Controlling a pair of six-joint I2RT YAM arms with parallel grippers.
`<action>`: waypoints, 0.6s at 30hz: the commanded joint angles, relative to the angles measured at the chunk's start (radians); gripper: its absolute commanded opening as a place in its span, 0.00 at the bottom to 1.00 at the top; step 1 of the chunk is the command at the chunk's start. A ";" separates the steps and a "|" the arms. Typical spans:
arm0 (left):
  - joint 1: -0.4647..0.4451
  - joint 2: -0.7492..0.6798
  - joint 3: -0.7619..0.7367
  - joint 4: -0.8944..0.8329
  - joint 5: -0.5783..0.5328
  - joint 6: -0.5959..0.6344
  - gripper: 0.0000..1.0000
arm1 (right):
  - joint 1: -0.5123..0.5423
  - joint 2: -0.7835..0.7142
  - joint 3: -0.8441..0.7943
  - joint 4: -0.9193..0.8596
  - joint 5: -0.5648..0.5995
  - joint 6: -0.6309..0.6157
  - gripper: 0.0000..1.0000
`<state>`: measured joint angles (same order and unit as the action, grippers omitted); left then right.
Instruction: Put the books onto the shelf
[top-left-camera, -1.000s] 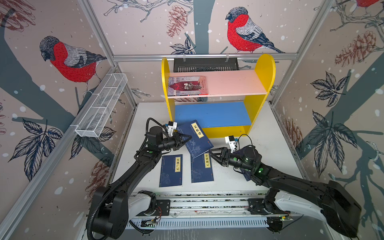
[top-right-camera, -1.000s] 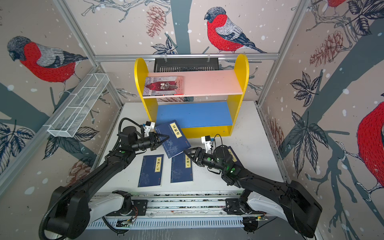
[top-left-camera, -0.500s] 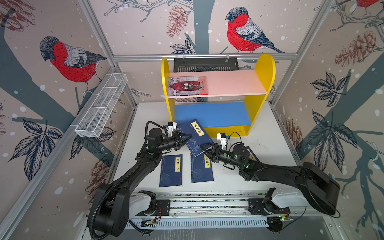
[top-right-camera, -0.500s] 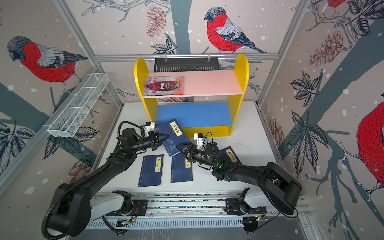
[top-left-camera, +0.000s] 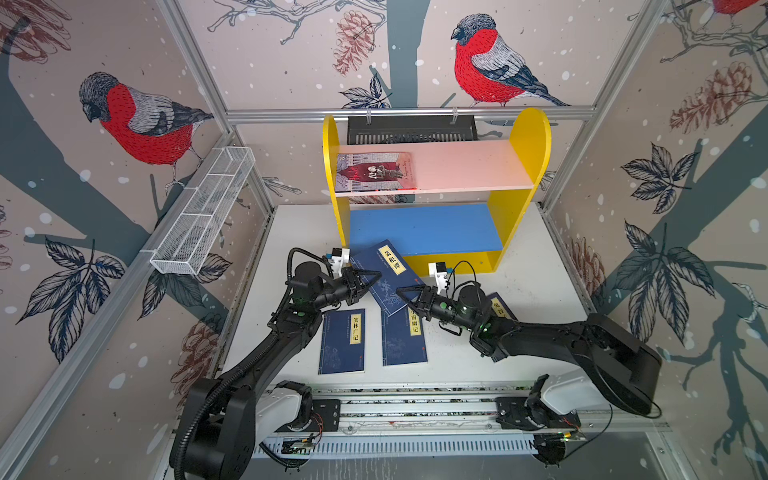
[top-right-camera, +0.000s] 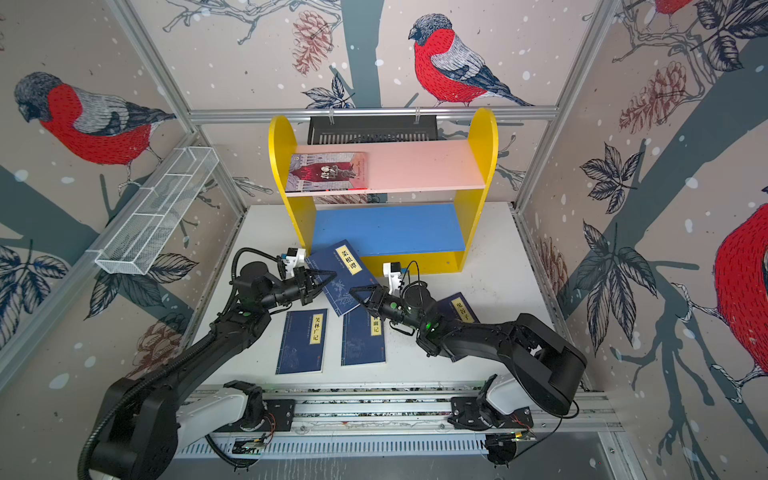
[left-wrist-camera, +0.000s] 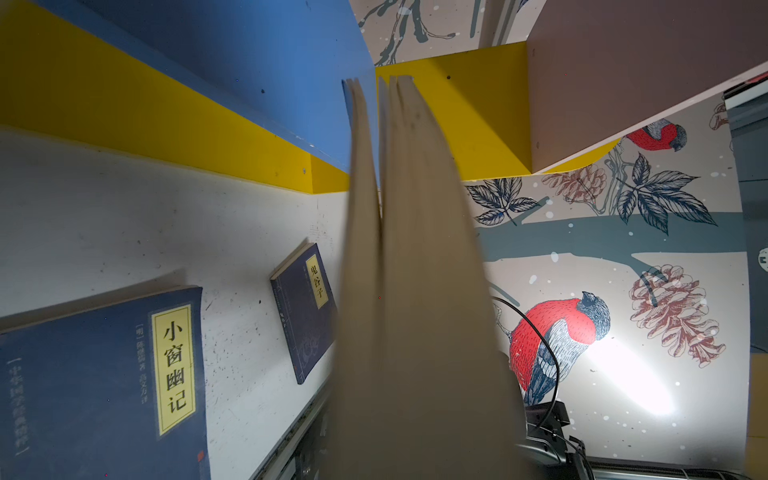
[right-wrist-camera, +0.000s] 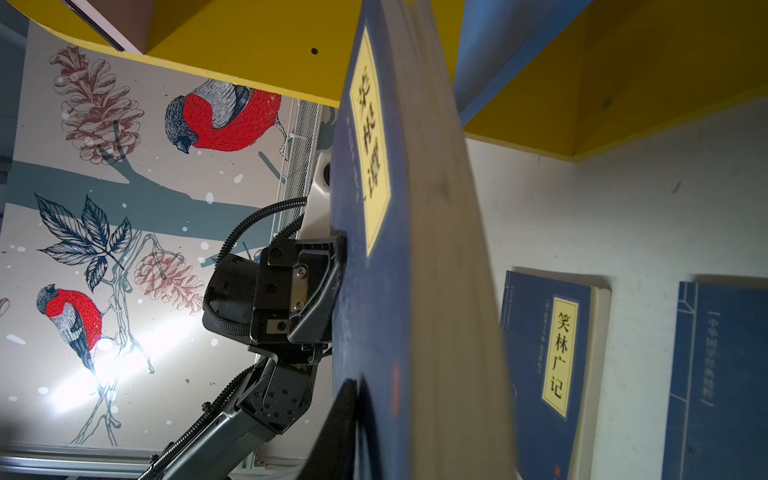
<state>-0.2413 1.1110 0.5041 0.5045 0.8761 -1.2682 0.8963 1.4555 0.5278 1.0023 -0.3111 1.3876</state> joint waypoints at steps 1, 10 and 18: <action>0.000 -0.012 0.000 0.023 0.016 0.029 0.00 | 0.001 0.017 0.018 0.066 -0.009 -0.007 0.07; 0.004 -0.071 0.007 -0.109 -0.001 0.131 0.46 | -0.020 0.004 0.028 0.011 -0.108 -0.053 0.01; 0.057 -0.219 0.089 -0.509 -0.084 0.446 0.68 | -0.090 -0.151 0.070 -0.368 -0.305 -0.303 0.01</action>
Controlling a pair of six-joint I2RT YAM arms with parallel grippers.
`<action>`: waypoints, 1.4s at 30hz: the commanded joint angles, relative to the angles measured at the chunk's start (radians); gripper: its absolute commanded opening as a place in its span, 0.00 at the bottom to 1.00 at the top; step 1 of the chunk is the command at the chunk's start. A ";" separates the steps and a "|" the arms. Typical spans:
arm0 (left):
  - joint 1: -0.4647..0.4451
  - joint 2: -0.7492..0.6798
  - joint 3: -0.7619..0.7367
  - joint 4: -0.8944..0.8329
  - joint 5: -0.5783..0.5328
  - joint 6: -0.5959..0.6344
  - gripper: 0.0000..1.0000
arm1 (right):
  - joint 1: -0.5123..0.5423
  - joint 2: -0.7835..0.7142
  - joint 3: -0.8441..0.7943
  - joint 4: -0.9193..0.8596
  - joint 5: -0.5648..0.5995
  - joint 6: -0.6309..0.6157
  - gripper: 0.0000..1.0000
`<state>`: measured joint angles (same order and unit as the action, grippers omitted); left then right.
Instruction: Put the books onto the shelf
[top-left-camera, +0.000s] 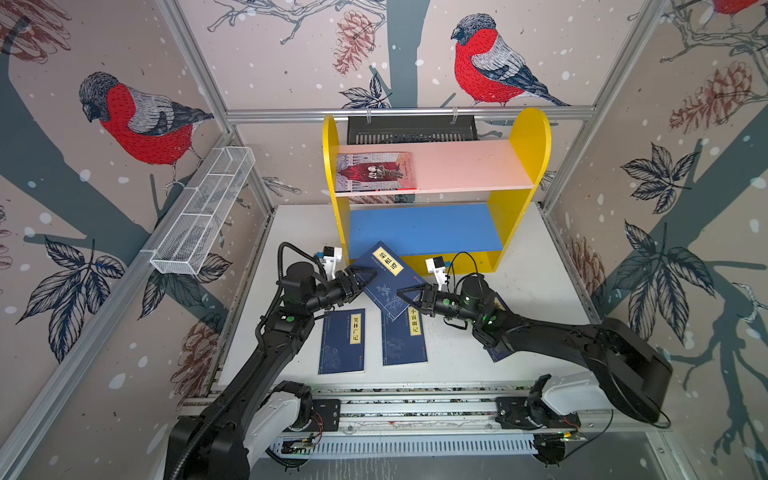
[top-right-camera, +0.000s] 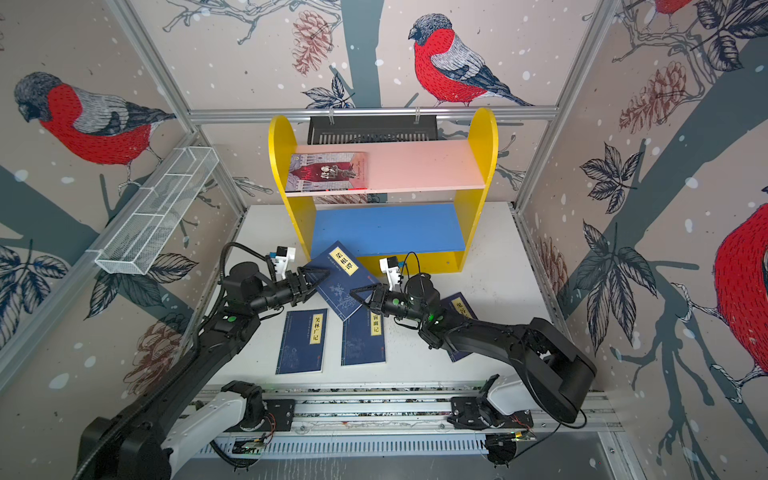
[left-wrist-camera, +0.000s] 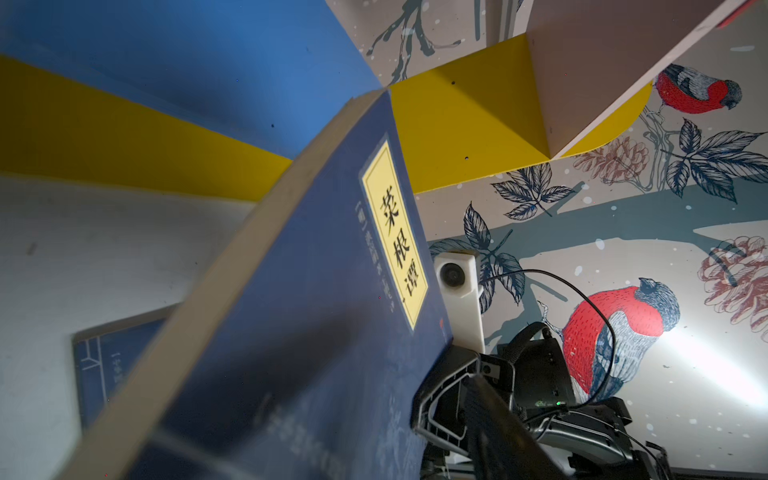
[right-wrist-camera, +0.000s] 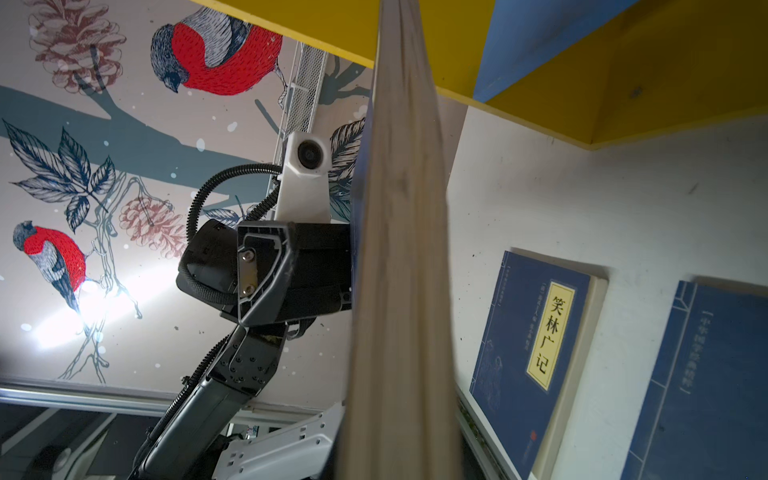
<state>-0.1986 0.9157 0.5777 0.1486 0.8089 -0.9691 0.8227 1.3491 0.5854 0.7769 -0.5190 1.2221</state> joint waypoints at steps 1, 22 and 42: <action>0.016 -0.029 0.014 -0.164 0.004 0.169 0.69 | -0.034 -0.072 0.005 -0.172 -0.124 -0.162 0.01; 0.062 0.081 0.021 0.007 0.471 0.277 0.75 | -0.231 -0.306 0.083 -0.751 -0.512 -0.564 0.01; 0.051 0.078 -0.090 0.309 0.514 0.062 0.00 | -0.203 -0.072 0.233 -0.787 -0.543 -0.664 0.11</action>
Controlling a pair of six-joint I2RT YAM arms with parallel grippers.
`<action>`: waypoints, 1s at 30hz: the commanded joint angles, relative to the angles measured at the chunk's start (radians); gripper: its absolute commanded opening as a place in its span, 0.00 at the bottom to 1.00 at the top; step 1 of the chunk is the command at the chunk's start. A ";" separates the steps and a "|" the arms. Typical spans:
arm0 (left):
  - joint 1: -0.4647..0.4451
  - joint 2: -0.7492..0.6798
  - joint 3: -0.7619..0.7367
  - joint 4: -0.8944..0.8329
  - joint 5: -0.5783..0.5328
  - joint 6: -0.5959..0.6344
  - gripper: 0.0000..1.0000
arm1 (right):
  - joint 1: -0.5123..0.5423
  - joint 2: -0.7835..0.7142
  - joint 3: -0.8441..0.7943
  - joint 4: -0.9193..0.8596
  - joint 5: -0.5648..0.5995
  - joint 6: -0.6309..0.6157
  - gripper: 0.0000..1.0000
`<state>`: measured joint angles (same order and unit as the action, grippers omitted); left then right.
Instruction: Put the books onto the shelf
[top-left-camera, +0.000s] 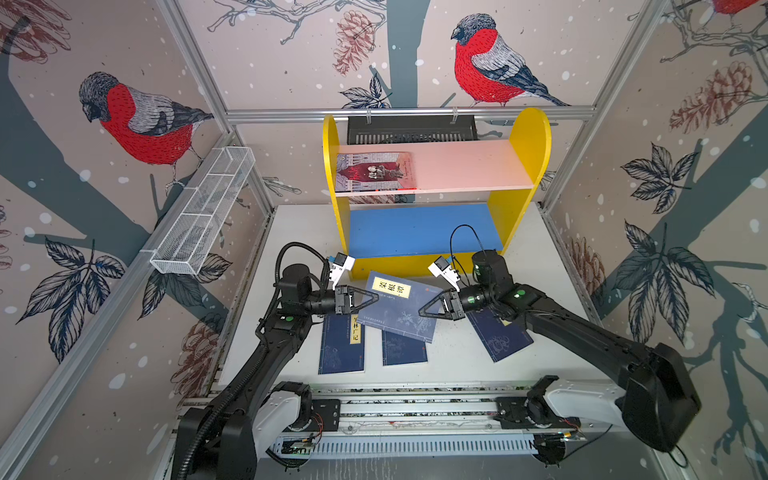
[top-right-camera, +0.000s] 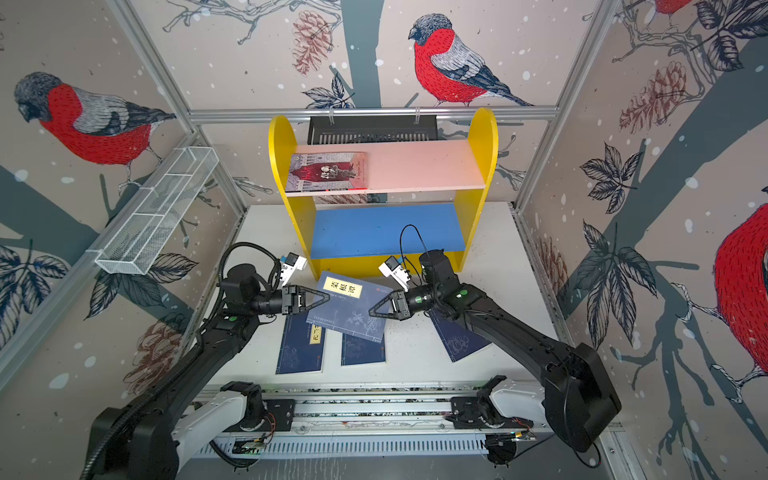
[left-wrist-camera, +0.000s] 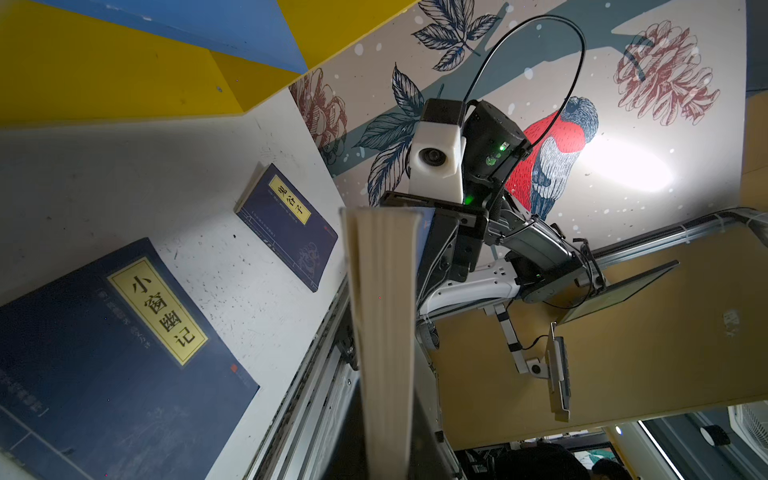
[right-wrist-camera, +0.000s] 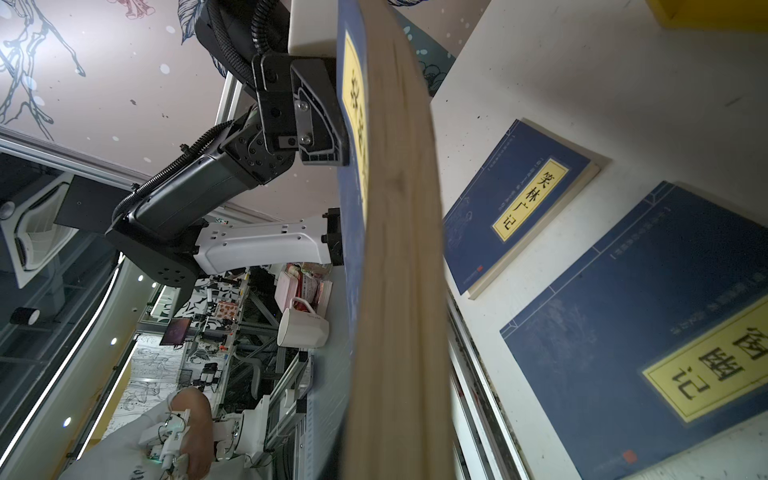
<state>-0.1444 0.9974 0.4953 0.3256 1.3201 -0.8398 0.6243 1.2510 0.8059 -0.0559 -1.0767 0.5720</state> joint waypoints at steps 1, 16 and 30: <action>-0.003 -0.003 -0.004 0.129 -0.009 -0.067 0.00 | -0.009 0.035 0.007 0.065 0.021 0.002 0.19; 0.000 0.089 0.083 0.113 -0.138 -0.087 0.00 | -0.051 -0.082 -0.259 0.608 0.175 0.358 0.48; 0.014 0.093 0.020 0.317 -0.125 -0.249 0.00 | -0.045 -0.002 -0.280 0.892 0.149 0.510 0.34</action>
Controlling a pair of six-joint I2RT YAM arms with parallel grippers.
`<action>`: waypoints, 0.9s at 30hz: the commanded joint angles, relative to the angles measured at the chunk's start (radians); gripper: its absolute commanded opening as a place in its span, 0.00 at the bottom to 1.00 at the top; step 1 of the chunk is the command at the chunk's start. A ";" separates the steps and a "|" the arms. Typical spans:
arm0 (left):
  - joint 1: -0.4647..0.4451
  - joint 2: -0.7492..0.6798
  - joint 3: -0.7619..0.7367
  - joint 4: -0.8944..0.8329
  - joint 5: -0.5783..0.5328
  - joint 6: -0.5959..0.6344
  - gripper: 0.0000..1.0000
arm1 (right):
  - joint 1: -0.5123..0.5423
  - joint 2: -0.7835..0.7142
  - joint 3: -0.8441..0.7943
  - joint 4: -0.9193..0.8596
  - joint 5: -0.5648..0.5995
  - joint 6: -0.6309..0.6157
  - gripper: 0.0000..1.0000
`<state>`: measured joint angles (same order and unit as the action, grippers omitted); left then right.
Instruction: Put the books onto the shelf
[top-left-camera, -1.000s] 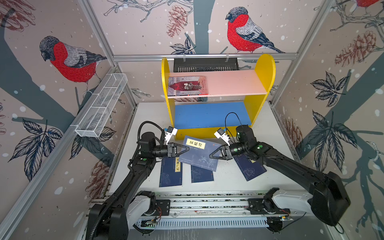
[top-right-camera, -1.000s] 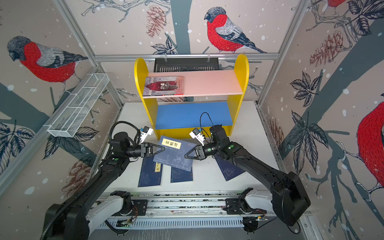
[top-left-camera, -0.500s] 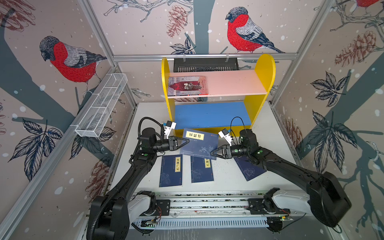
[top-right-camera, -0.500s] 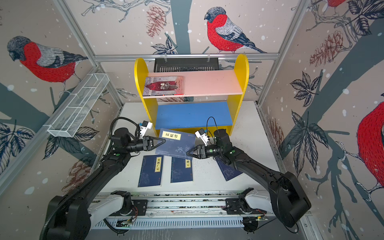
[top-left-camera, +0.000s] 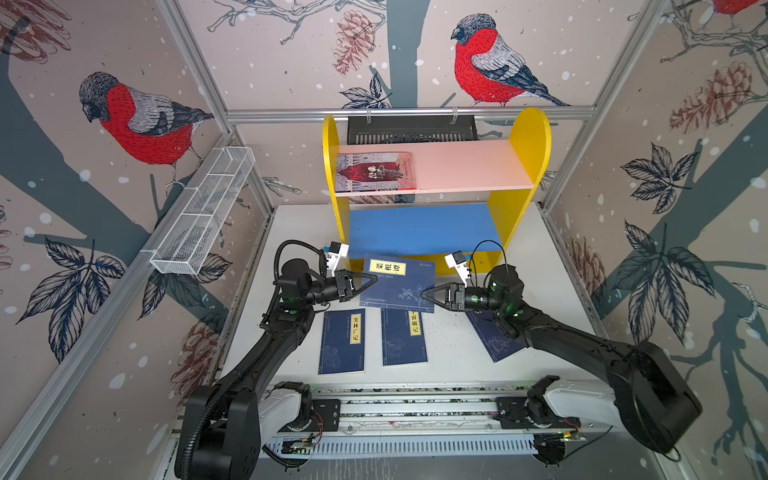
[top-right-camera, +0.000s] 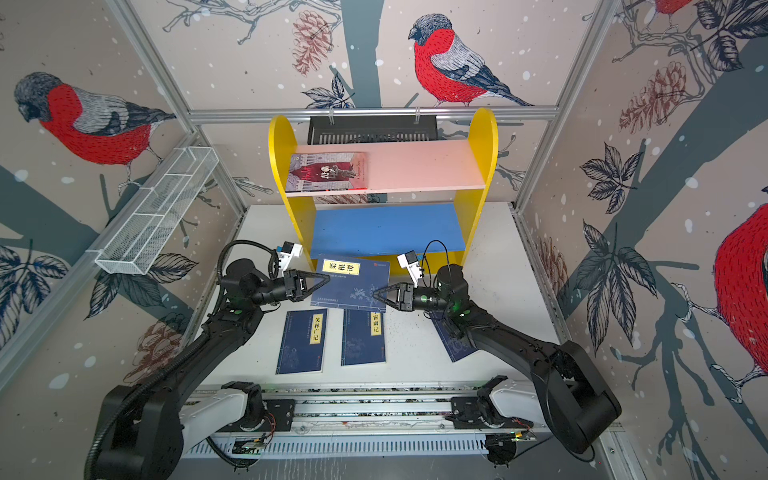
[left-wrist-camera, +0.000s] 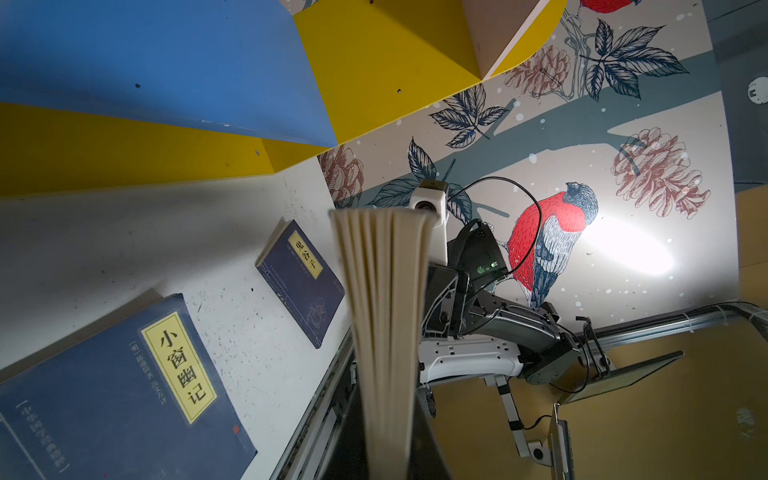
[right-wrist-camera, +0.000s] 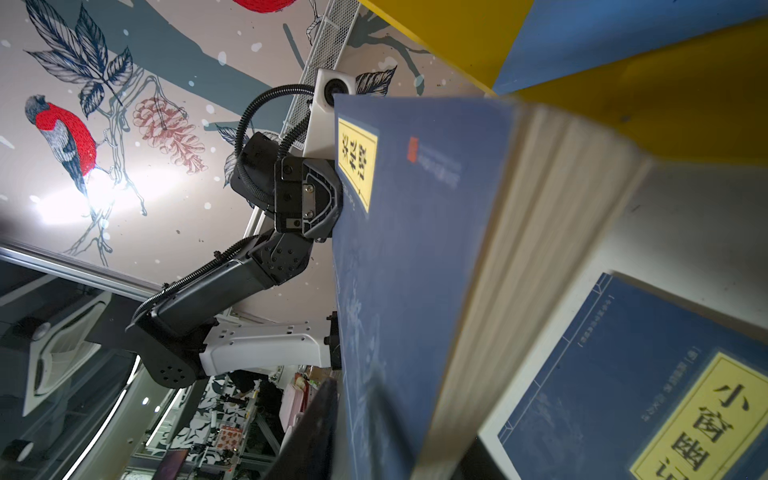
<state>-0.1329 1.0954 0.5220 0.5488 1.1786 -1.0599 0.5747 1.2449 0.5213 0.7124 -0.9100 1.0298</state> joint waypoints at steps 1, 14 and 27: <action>0.003 -0.007 -0.008 0.094 0.017 -0.029 0.00 | 0.007 0.028 0.007 0.133 -0.021 0.053 0.32; 0.033 -0.005 0.004 -0.025 -0.045 0.035 0.14 | 0.030 0.123 0.076 0.191 -0.026 0.062 0.02; 0.115 -0.080 0.144 -0.518 -0.144 0.464 0.64 | -0.088 0.150 0.200 -0.019 -0.103 -0.042 0.01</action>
<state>-0.0212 1.0252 0.6380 0.1745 1.0660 -0.7399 0.5144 1.3849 0.6933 0.7403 -0.9722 1.0397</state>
